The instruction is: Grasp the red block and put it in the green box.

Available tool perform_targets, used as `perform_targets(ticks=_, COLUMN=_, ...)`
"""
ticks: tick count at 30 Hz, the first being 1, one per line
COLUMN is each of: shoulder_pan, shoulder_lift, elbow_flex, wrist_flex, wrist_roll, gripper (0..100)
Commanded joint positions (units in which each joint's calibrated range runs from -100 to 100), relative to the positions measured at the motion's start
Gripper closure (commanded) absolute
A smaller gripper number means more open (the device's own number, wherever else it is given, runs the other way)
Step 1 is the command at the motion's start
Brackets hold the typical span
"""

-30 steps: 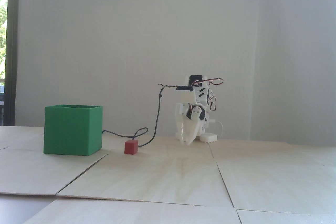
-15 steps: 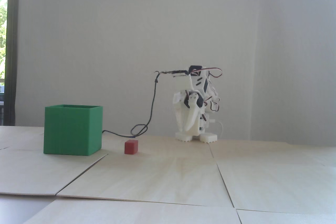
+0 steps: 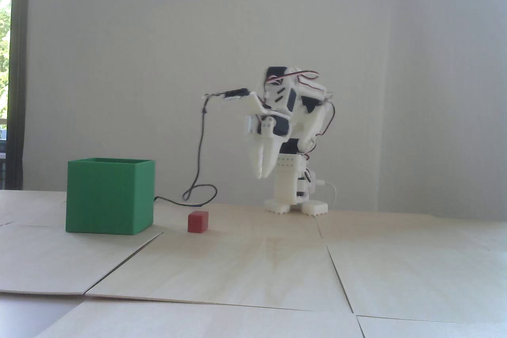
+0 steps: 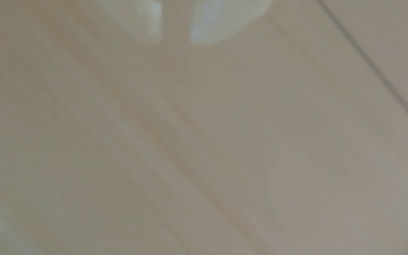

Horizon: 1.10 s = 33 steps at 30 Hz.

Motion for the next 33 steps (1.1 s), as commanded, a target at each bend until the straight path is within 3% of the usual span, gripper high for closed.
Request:
perform_targets(ticks=1, shoulder_pan=3.13, shoulder_lift=13.73, elbow_flex=-14.89, wrist_flex=-0.89, wrist_roll=-0.45, gripper=97)
perform_targets(ticks=12, shoulder_pan=7.55, shoulder_lift=30.31, elbow_flex=-22.96, wrist_flex=-1.56, wrist_roll=-0.61, gripper=97)
perform_targets(ticks=20, shoulder_pan=1.44, shoulder_lift=35.52, elbow_flex=-28.91, wrist_flex=-3.84, wrist_roll=-5.56, gripper=97)
perform_targets(ticks=29, shoulder_pan=-0.01, shoulder_lift=45.07, elbow_flex=-37.52, wrist_flex=-4.34, wrist_roll=-5.87, gripper=97)
perform_targets(ticks=33, shoulder_pan=-1.21, shoulder_lift=45.47, elbow_flex=-36.98, wrist_flex=-10.16, wrist_roll=-5.82, gripper=98)
